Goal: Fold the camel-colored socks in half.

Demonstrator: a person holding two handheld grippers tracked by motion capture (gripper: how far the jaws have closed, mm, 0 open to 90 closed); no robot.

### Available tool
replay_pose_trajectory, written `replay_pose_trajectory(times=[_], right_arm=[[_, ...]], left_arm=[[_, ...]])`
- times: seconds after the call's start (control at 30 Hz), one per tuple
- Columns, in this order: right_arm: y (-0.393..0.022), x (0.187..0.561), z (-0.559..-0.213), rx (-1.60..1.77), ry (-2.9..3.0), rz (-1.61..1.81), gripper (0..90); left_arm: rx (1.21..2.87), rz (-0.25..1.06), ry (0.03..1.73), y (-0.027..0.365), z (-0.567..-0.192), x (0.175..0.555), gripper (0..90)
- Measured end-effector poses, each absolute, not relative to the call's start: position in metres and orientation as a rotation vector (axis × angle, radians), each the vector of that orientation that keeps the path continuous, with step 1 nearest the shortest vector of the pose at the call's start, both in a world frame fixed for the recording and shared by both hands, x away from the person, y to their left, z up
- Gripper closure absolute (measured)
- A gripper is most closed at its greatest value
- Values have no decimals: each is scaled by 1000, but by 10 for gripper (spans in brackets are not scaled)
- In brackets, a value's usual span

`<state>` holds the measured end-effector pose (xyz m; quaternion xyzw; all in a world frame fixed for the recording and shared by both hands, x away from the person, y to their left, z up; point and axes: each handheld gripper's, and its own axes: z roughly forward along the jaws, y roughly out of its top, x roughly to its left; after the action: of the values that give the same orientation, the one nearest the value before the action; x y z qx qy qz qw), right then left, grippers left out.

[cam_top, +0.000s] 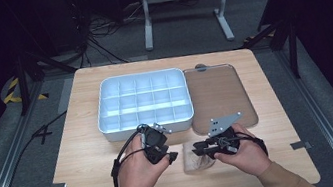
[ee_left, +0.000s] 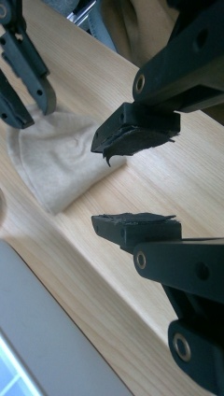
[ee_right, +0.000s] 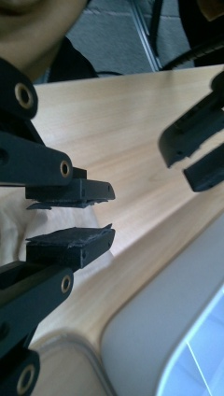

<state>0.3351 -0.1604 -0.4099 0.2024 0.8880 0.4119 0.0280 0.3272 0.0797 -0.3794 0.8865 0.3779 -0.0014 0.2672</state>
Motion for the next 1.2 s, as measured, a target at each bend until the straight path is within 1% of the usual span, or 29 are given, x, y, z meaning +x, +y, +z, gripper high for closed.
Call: replay_pose_trajectory(times=[0.1, 0.23, 0.57, 0.7, 0.8, 1.07, 1.2], right_arm=[[-157, 334, -411, 624, 2761, 1258, 749], [-153, 335, -416, 636, 2777, 1206, 758], [-158, 337, -429, 688, 2809, 1109, 751], [-165, 336, -429, 712, 2799, 1094, 752], [-169, 336, -431, 730, 2796, 1082, 752], [-179, 335, -436, 759, 2778, 1060, 738], [-181, 335, -439, 752, 2772, 1049, 723]], left_arm=[[2400, 0, 1031, 82, -381, 327, 595], [2413, -7, 1035, 81, -384, 327, 596], [2476, -34, 974, 71, -396, 333, 595], [2499, -16, 953, 64, -398, 337, 654], [2509, -19, 931, 59, -400, 338, 673], [2541, -3, 805, 37, -410, 341, 772], [2586, 36, 708, 24, -420, 342, 794]])
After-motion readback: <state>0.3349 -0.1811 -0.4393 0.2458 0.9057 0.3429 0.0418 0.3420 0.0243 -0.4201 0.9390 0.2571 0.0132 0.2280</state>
